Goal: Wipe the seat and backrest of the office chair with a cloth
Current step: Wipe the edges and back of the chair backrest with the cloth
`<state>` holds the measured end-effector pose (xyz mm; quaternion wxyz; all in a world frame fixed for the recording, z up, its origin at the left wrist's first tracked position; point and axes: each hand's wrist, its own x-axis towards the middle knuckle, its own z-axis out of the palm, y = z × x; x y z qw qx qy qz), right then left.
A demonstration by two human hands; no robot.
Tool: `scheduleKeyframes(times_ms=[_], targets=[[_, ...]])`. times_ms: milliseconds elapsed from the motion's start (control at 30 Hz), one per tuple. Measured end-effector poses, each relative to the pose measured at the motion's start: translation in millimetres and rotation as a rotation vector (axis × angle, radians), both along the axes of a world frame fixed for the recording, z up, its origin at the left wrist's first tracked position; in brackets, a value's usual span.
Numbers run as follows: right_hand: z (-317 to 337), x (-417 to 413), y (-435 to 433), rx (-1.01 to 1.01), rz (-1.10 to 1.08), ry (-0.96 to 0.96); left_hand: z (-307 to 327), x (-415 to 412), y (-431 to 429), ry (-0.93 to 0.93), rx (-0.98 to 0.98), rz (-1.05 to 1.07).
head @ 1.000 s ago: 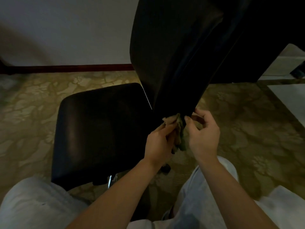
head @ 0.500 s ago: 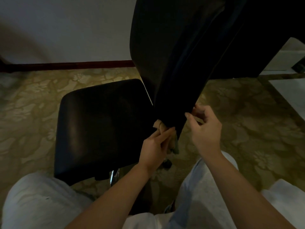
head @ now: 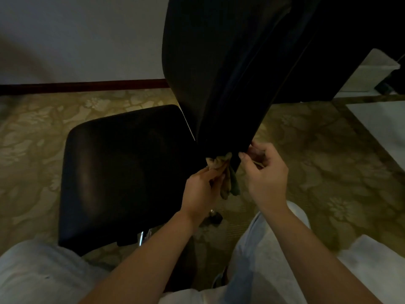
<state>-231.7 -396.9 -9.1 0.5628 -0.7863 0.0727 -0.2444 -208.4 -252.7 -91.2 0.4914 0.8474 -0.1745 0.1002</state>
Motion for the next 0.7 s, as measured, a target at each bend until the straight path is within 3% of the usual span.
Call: scheduleKeyframes(times_ms=[433, 633, 700], targets=[[-7, -2, 18, 0.006, -0.103, -0.074, -10, -23, -26, 0.181, 0.104, 0.245], [-12, -1, 20, 0.056, -0.108, -0.07, -22, -8, -4, 0.586, 0.535, 0.064], [-21, -2, 17, 0.046, -0.094, -0.036, -19, -8, 3, 0.576, 0.584, 0.025]])
